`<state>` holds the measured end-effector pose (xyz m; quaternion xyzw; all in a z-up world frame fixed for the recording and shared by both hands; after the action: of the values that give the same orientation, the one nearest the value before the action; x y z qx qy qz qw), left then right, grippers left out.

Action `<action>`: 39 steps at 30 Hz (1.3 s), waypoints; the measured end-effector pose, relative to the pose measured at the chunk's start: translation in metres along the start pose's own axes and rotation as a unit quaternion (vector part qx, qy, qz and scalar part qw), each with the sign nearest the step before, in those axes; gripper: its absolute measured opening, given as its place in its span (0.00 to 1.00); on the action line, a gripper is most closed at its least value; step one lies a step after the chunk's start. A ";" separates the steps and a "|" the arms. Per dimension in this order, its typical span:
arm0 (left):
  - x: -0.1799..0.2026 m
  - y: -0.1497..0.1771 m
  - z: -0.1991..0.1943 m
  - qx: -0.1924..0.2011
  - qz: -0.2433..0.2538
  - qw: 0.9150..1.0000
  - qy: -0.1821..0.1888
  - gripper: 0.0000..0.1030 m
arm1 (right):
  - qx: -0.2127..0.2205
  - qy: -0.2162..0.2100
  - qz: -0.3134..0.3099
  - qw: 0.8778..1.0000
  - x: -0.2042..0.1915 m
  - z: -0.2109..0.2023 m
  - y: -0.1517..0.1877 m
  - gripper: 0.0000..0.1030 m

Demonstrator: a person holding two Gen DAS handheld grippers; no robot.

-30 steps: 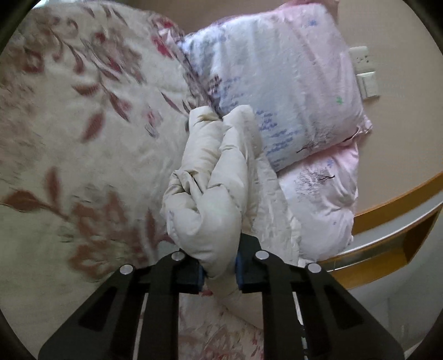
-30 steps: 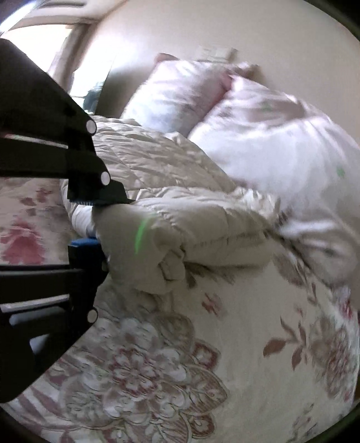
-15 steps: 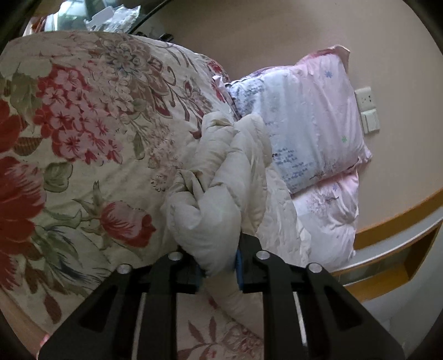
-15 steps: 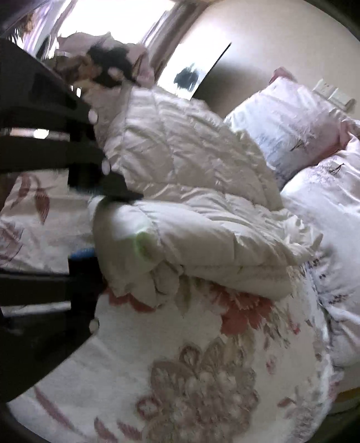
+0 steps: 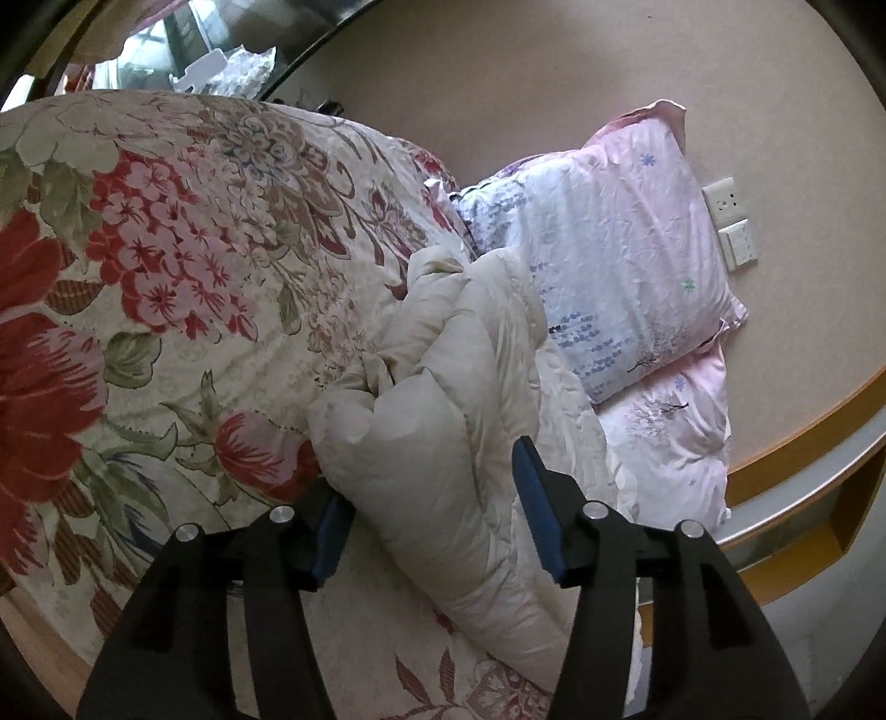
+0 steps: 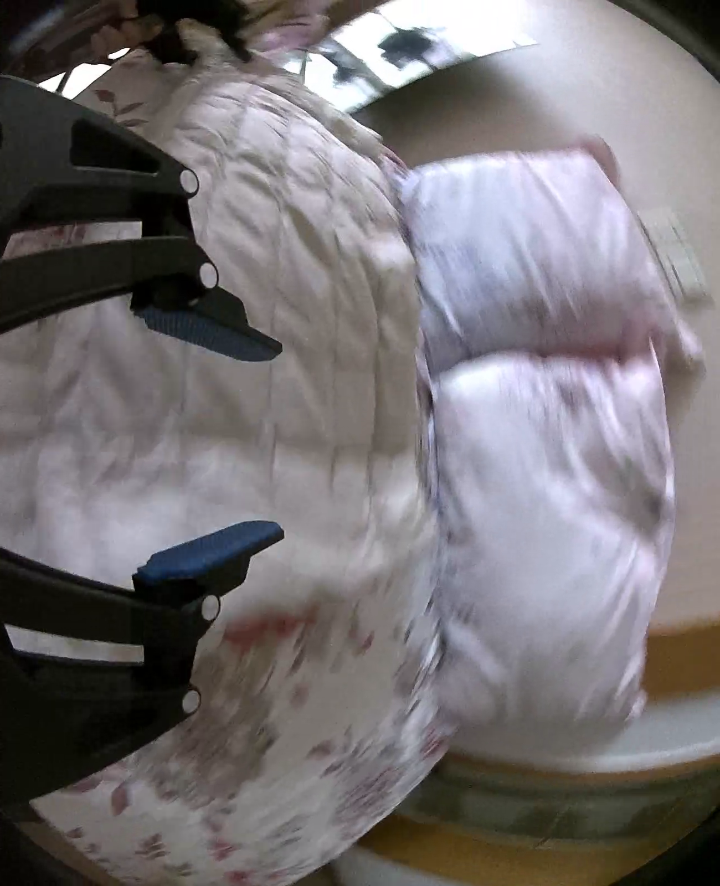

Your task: Fold large clothes

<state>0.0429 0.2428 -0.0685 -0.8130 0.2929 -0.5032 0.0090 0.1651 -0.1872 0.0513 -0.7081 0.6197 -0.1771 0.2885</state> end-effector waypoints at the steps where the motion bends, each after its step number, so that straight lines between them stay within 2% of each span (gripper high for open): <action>1: 0.000 0.001 0.001 0.001 0.001 1.000 -0.001 0.54 | -0.003 -0.003 -0.017 1.000 -0.017 0.007 0.000 0.52; 4: 0.000 0.003 0.005 -0.003 0.001 1.000 0.000 0.54 | -0.009 -0.002 -0.047 0.999 -0.051 0.022 0.002 0.48; 7: 0.000 0.004 0.006 -0.001 0.002 1.000 -0.001 0.54 | -0.004 0.015 -0.064 0.998 -0.068 0.030 0.003 0.44; 18: 0.003 0.000 0.014 0.006 -0.008 1.000 -0.011 0.54 | 0.011 0.047 -0.095 0.994 -0.109 0.053 -0.004 0.44; 28: 0.005 -0.007 0.022 0.025 -0.025 0.999 -0.015 0.53 | -0.042 0.077 -0.140 0.986 -0.127 0.096 0.015 0.45; 31: 0.012 -0.011 0.023 0.031 -0.011 0.999 -0.013 0.45 | -0.049 0.080 -0.144 0.985 -0.128 0.101 0.017 0.45; 33: 0.024 -0.013 0.020 0.036 0.012 0.999 -0.004 0.36 | -0.052 0.082 -0.146 0.985 -0.129 0.101 0.015 0.45; 39: 0.072 -0.011 0.006 0.053 0.091 0.994 0.038 0.30 | -0.064 0.084 -0.149 0.983 -0.131 0.099 0.011 0.45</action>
<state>0.0763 0.2154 -0.0101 -0.7616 0.3382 -0.5460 0.0865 0.1942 -0.0408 -0.0181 -0.7922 0.5391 -0.2368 0.1602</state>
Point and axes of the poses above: each gripper's, at about its wrist camera, not at the fingertips, and z roughly the way its jaws point, x to its right, y to its underside, the point moved 5 cm from there along z, roughly the way its jaws point, and after that the axes turned 11 degrees about -x, right-handed, at the moved point
